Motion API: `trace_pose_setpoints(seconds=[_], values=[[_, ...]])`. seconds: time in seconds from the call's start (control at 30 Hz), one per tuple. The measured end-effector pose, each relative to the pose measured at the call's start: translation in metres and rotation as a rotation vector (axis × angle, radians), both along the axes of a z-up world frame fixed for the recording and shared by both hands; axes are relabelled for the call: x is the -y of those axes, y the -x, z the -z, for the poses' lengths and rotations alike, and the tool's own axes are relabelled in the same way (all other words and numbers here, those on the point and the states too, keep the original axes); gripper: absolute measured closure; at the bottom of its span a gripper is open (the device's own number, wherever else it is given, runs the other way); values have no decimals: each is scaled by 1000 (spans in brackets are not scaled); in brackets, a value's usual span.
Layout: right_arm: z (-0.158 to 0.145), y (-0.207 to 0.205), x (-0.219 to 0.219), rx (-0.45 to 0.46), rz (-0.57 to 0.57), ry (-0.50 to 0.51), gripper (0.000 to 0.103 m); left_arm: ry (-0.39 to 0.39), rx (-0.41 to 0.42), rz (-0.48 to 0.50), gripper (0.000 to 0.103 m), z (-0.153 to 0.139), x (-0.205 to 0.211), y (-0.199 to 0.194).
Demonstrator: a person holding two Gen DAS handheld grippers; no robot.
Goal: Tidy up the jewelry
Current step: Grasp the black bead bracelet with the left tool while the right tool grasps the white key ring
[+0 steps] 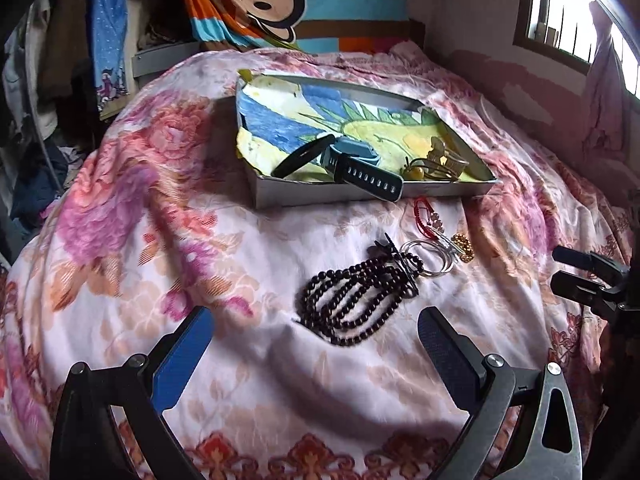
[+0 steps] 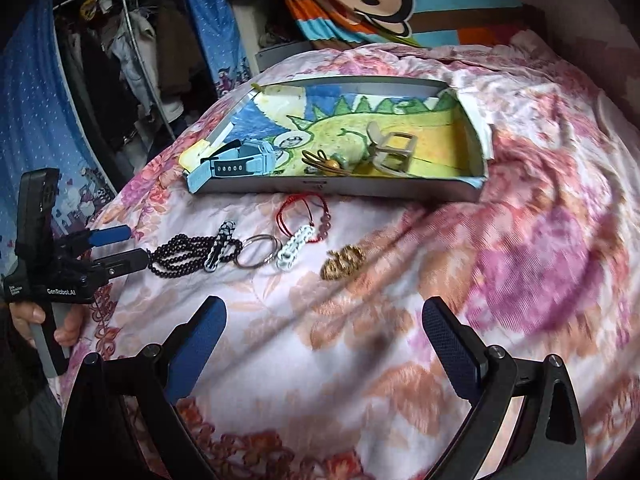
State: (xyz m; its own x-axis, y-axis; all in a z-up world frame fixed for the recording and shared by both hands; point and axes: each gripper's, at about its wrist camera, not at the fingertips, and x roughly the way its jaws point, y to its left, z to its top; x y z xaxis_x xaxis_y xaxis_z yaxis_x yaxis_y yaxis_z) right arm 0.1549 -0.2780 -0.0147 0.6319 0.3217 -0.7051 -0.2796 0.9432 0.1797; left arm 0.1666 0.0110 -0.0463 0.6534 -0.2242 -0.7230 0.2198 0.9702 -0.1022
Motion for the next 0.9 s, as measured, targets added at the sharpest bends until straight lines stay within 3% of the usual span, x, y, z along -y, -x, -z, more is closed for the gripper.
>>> trace_pose_setpoints(seconds=[0.07,0.3,0.4,0.9], values=[[1,-8,-1,3,-14,-20,9,-8,-8,8,0,3,1,-7],[12,-38,-17,-23,-63,-88,47,15,-32,36,19,7,4,-22],[20,-50,-27,-53,-77,-113,58,4,-39,60,28,9,9,-27],[49,-64,-38,-136,-72,-150,76,-85,-114,77,70,21,20,-28]])
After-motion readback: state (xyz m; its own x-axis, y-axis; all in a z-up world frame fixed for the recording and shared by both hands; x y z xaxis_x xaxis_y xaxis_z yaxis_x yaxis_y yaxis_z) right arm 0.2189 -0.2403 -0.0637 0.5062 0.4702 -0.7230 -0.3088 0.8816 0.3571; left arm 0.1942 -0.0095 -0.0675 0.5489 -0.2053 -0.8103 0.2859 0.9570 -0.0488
